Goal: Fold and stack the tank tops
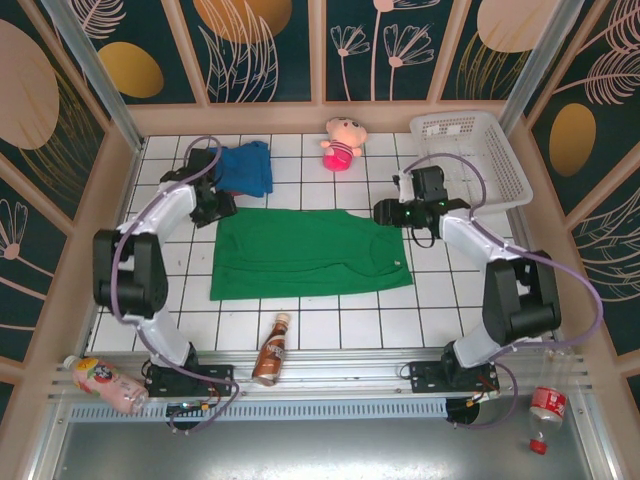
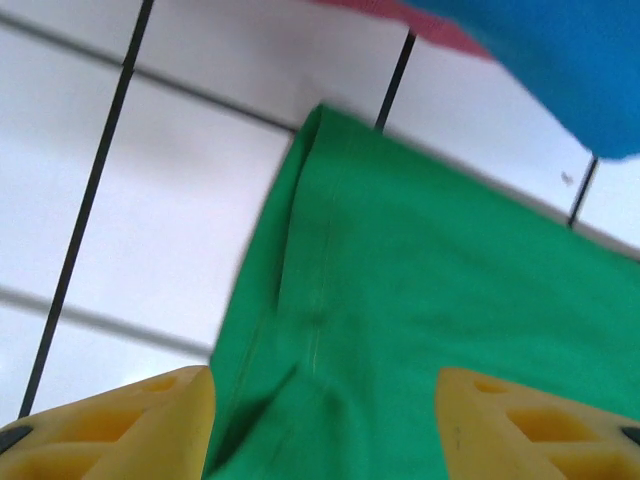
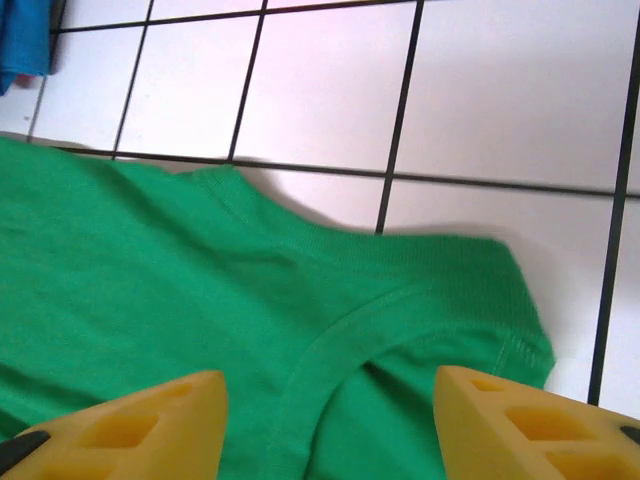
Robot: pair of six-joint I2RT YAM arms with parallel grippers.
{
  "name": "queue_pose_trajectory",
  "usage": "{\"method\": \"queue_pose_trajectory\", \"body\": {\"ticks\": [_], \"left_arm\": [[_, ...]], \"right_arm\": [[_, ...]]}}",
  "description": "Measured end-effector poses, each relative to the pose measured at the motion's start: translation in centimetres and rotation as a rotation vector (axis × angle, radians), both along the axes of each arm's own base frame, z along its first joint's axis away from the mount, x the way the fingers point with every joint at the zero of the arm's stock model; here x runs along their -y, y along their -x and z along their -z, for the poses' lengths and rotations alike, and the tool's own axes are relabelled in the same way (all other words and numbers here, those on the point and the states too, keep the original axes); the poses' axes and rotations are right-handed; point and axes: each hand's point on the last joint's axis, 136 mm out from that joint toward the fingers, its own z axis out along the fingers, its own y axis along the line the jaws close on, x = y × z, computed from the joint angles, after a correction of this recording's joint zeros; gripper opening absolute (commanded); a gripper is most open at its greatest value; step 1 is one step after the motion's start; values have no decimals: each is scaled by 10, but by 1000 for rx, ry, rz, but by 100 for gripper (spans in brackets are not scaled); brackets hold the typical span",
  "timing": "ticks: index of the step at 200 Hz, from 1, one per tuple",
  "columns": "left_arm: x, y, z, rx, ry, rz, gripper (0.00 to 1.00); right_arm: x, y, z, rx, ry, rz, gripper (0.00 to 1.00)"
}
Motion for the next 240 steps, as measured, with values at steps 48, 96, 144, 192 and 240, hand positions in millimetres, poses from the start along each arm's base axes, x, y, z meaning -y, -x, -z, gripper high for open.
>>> {"method": "queue_pose_trajectory", "body": {"ticks": [48,96,144,192,240], "left_arm": [[2,-41,50,-49,-50,86,58],[-9,-62,61,-13,-94,118,47],[-13,-73,68,10,-62,135,32],[-2,-79,68,38,-17,189,5],[2,-87,63,65,-4,212,0]], "right_arm": [[11,-22,36,-31,91,-36,58],[16,-27,54,-55,133,-41,58],[16,-35,63,-70,144,-39,57],[6,-52,63,-47,129,-58,55],[-48,-66,65,-8,60,-174,53]]}}
